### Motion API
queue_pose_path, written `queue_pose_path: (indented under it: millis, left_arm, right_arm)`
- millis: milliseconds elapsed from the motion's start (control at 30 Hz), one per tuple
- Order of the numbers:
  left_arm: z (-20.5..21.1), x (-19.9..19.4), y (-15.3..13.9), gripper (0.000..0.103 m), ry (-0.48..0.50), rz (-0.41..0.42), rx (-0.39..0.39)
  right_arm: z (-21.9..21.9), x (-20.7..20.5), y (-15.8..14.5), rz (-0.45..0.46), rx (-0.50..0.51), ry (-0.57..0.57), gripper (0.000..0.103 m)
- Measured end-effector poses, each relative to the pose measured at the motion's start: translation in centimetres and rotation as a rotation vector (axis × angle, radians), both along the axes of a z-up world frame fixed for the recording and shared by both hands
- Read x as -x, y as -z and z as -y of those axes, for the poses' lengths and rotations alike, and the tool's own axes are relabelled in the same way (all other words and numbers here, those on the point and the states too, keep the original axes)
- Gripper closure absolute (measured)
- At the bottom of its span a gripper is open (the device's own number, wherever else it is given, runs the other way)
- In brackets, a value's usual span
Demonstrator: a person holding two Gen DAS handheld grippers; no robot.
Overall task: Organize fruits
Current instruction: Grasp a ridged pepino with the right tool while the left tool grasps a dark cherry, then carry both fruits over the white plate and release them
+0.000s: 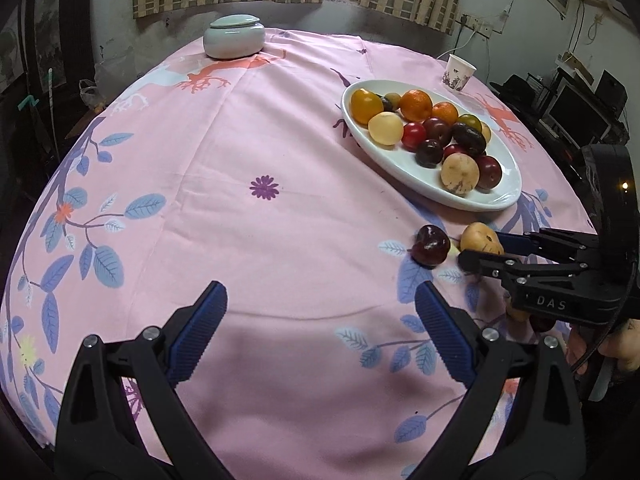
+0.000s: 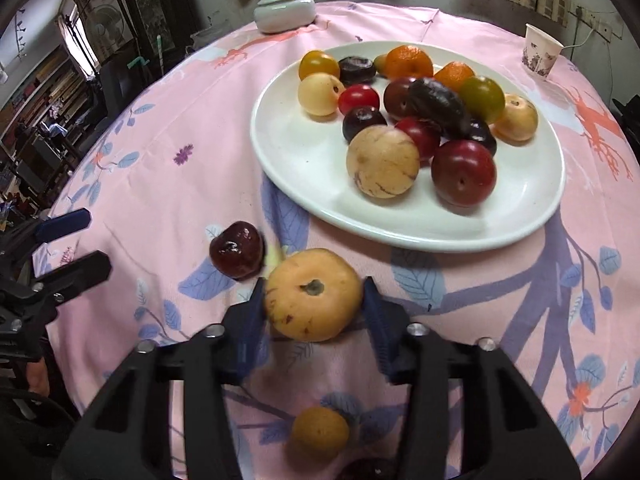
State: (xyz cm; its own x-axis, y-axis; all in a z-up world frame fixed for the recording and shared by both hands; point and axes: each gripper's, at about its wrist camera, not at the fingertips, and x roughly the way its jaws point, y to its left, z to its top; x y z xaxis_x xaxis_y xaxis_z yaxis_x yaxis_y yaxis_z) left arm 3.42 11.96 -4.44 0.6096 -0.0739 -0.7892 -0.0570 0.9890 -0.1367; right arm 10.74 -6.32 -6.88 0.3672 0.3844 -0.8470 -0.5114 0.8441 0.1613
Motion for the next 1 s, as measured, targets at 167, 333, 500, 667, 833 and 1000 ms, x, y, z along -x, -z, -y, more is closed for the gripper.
queue_pose_path:
  millis: [167, 333, 500, 667, 833, 1000]
  left_arm:
    - [2.6, -1.3, 0.0, 0.006, 0.077, -0.017, 0.002]
    - [6.5, -3.3, 1.0, 0.007, 0.146, -0.030, -0.034]
    - [8.4, -5.5, 2.7, 0.046, 0.175, -0.102, -0.039]
    - [8.6, -6.3, 3.0, 0.069, 0.164, -0.090, -0.054]
    - [9.2, -5.1, 1.9, 0.071, 0.219, -0.076, 0.019]
    - [10.5, -3.7, 0.3, 0.070, 0.258, -0.030, 0.013]
  right_arm:
    - [2.3, 2.1, -2.4, 0.091, 0.015, 0.027, 0.057]
    - [6.5, 3.5, -2.9, 0.106, 0.000, 0.123, 0.056]
    - [9.8, 4.5, -2.5, 0.096, -0.022, 0.189, 0.056]
    - [10.8, 5.2, -2.6, 0.110, -0.062, 0.205, 0.056]
    - [10.9, 5.6, -2.7, 0.110, -0.089, 0.195, 0.056]
    - [10.7, 5.4, -2.6, 0.101, -0.092, 0.192, 0.056]
